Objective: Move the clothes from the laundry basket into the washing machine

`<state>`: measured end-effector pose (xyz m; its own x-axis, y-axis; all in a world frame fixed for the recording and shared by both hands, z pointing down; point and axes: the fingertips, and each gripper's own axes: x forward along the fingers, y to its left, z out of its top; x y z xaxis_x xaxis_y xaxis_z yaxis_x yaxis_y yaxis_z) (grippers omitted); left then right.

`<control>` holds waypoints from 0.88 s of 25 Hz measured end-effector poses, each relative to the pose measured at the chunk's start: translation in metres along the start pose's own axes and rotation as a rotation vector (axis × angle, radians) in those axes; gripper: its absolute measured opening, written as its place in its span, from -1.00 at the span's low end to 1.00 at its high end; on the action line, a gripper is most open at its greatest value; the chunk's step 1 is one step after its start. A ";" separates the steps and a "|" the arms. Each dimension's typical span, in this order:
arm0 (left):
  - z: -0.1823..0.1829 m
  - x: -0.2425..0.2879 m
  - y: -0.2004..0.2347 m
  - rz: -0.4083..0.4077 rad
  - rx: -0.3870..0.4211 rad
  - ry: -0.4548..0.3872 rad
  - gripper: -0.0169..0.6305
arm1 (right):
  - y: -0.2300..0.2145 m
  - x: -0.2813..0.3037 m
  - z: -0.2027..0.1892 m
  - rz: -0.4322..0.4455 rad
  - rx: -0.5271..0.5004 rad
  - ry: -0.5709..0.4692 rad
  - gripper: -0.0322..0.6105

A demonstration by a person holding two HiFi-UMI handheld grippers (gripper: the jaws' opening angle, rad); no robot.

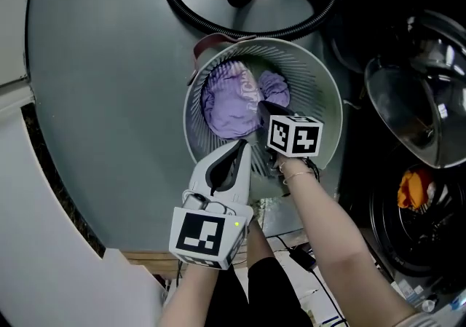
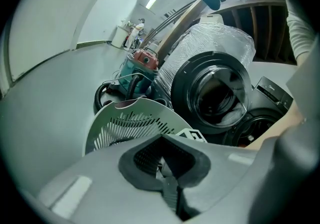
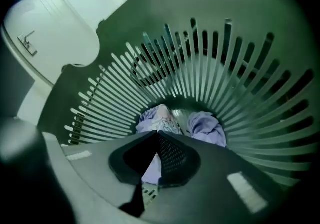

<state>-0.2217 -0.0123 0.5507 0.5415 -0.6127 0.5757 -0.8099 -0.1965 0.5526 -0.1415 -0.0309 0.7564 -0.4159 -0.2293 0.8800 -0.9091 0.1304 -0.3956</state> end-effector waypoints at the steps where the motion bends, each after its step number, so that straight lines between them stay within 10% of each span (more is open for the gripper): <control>1: 0.000 0.000 -0.002 -0.001 0.005 0.015 -0.93 | 0.006 -0.011 0.005 0.023 0.012 -0.028 -0.81; 12: 0.010 -0.024 -0.067 -0.085 0.170 0.176 -0.40 | 0.082 -0.189 0.037 0.202 0.059 -0.306 -0.81; 22: 0.054 -0.047 -0.146 -0.117 0.497 0.224 0.16 | 0.131 -0.387 0.086 0.278 -0.065 -0.588 -0.81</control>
<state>-0.1413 0.0038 0.4105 0.6248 -0.3978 0.6719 -0.7209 -0.6244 0.3007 -0.1019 -0.0081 0.3417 -0.5956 -0.6657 0.4496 -0.7703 0.3144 -0.5549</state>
